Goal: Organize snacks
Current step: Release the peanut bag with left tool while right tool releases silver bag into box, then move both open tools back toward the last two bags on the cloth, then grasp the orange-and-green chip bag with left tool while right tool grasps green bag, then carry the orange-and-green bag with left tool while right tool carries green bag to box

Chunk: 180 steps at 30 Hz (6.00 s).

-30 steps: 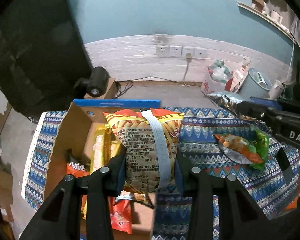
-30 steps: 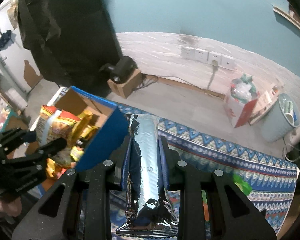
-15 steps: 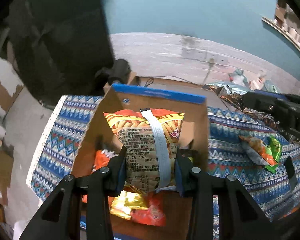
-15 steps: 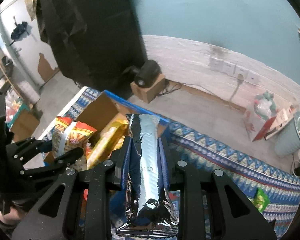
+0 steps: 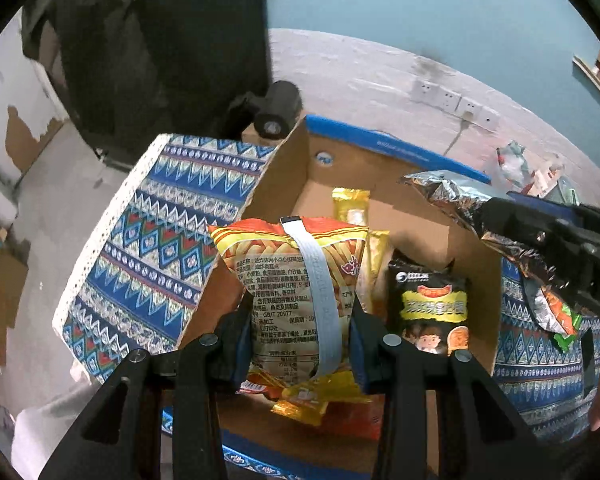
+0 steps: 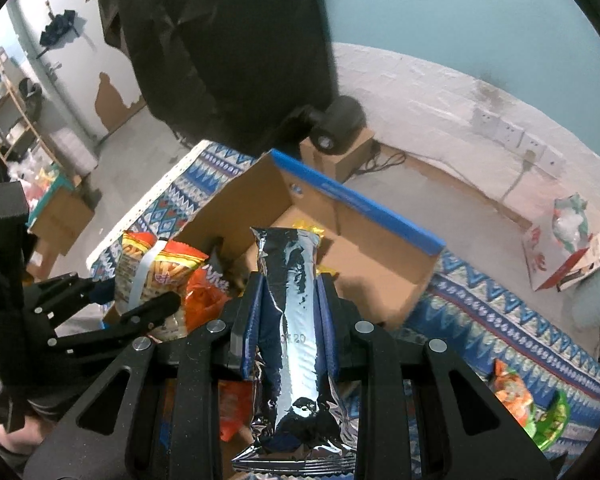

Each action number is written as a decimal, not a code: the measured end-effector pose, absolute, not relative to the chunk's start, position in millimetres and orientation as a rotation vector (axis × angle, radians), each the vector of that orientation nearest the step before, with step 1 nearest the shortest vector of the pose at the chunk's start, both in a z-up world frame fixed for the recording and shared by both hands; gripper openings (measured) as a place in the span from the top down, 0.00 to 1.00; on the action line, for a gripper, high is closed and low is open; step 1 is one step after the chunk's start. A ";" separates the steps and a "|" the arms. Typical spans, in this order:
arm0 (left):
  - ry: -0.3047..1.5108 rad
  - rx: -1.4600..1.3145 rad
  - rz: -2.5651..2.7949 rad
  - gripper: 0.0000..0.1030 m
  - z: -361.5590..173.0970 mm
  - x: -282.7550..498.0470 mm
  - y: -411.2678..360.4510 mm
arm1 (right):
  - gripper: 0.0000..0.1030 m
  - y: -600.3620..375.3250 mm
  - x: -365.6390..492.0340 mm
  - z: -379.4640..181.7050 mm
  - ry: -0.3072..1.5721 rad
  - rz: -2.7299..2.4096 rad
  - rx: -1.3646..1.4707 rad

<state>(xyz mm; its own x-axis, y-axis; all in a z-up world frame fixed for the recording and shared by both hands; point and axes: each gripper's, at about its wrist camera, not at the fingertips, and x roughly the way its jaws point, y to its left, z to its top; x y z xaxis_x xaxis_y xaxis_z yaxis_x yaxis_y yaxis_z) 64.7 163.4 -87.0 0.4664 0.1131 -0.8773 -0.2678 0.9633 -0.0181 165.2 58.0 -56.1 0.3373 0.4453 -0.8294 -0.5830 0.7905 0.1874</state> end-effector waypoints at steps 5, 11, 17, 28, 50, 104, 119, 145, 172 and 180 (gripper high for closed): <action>1.088 -0.167 0.253 0.59 -92.0 64.9 172.6 | 0.75 72.8 166.8 -64.0 1.041 0.683 -0.159; 1.100 -0.159 0.297 0.23 -93.0 63.0 178.6 | 0.75 81.8 168.8 -70.5 1.055 0.691 -0.157; 1.094 -0.186 0.294 0.23 -88.1 59.5 181.7 | 0.75 81.4 170.0 -75.0 1.069 0.693 -0.146; 1.097 -0.157 0.253 0.23 -86.1 62.7 166.4 | 0.58 59.9 169.2 -74.2 1.089 0.675 -0.093; 1.139 -0.195 0.038 0.23 -79.7 77.9 80.3 | 0.36 -74.3 169.8 -58.3 1.055 0.431 -0.100; 1.275 -0.010 -0.066 0.23 -130.0 129.9 -80.4 | 0.26 -202.8 151.3 -155.5 1.265 0.264 -0.222; 1.310 -0.117 -0.137 0.21 -138.8 153.1 -130.1 | 0.22 -289.9 152.8 -160.0 1.315 0.080 -0.002; 1.401 0.091 -0.209 0.15 -207.3 153.5 -201.0 | 0.53 -324.1 147.1 -175.4 1.318 0.112 0.008; 1.140 0.122 -0.186 0.71 -117.2 129.6 -145.3 | 0.53 -291.3 163.8 -100.9 1.137 0.200 0.004; 1.068 0.114 -0.136 0.71 -88.6 128.1 -118.9 | 0.53 -269.5 170.4 -75.8 1.071 0.230 0.004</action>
